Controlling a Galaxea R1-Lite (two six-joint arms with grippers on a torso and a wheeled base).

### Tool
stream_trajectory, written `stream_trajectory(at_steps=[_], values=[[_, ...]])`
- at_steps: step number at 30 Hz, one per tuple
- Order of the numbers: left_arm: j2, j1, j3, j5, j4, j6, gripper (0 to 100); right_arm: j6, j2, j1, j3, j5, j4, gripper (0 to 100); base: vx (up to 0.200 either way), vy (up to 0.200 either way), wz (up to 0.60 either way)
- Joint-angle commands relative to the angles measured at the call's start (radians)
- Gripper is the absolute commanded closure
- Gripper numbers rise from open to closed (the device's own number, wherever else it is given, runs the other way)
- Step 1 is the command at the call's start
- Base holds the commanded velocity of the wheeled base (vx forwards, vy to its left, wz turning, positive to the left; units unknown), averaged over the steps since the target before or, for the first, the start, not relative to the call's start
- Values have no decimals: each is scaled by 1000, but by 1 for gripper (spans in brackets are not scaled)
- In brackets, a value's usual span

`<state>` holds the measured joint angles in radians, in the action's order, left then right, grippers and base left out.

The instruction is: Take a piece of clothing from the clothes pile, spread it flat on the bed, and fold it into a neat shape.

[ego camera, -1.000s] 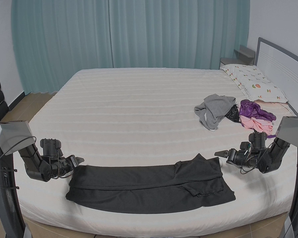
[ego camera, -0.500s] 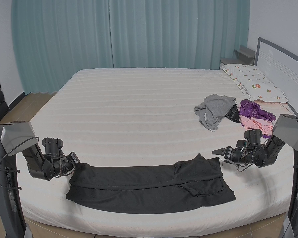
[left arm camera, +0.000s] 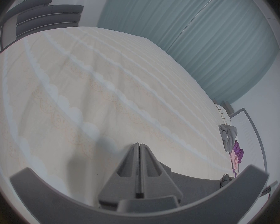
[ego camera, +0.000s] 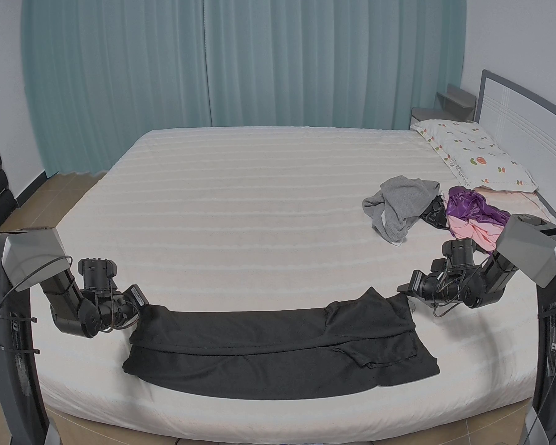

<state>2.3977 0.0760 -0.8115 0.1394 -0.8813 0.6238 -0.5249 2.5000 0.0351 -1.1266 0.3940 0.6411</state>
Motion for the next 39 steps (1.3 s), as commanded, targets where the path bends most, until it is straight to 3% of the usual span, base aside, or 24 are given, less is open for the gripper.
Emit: stream_trajectory(at_steps=[1,12,13,15,16,24,29,33,39], values=[[1,1,0,0,1,1,100,0,3,-3,-4,-4,8,100,0,0,0],[-2,2,3,2,-1,5,100,0,-12,-18,-4,-44,11,100,0,0,0],[-3,2,3,2,1,13,0,2,-12,-17,-1,-44,11,100,0,0,0],[-5,2,2,2,1,24,0,3,-15,-14,10,-44,11,100,0,0,0],[-5,2,2,2,1,24,0,3,-15,-14,10,-44,11,0,0,0,0],[-58,34,23,9,-1,94,0,-23,-164,-23,140,2,15,0,0,0,0],[-155,48,138,28,-10,154,0,-29,-270,-23,332,11,91,0,0,0,0],[-215,44,288,54,-42,157,0,-126,-374,-20,565,3,287,0,-50,0,0],[-230,41,420,57,-102,157,0,-216,-402,-7,723,-4,453,0,-200,0,0]])
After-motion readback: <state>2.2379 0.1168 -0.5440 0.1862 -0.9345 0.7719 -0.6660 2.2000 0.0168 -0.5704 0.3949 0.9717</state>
